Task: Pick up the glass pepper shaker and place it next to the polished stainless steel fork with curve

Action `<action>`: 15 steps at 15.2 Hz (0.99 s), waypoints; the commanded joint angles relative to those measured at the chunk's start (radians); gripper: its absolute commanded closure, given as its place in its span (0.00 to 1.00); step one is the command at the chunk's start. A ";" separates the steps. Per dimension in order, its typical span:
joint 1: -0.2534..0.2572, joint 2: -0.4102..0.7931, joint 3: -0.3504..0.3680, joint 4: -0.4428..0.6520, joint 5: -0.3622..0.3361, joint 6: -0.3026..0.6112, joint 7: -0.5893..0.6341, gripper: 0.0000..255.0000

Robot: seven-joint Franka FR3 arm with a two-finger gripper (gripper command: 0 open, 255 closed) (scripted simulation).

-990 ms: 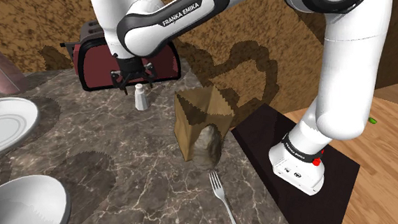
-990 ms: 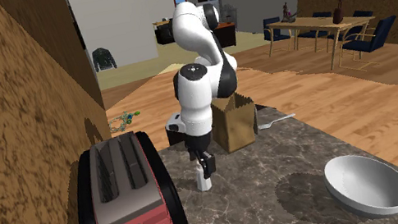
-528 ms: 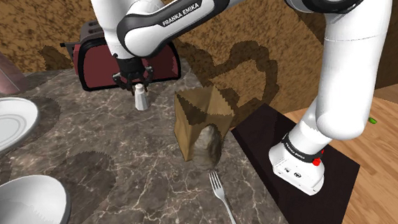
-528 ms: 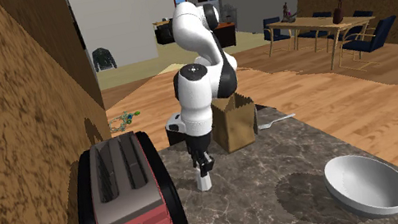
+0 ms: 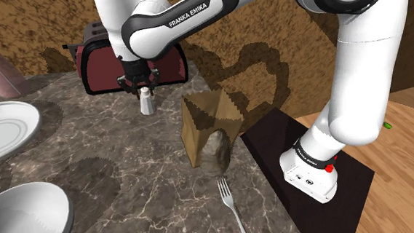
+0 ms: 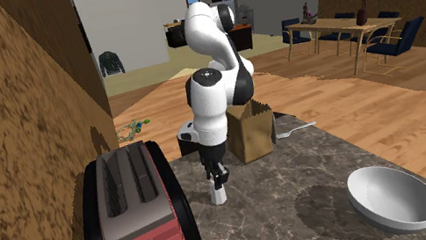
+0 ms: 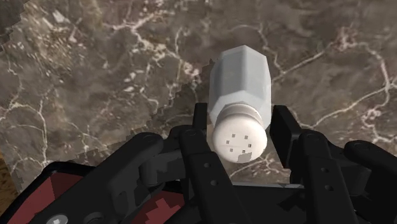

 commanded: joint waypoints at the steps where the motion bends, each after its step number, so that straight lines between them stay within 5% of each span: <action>1: -0.001 -0.006 0.002 0.004 0.004 -0.010 -0.003 1.00; 15: -0.008 -0.074 0.023 0.099 0.049 -0.162 -0.044 1.00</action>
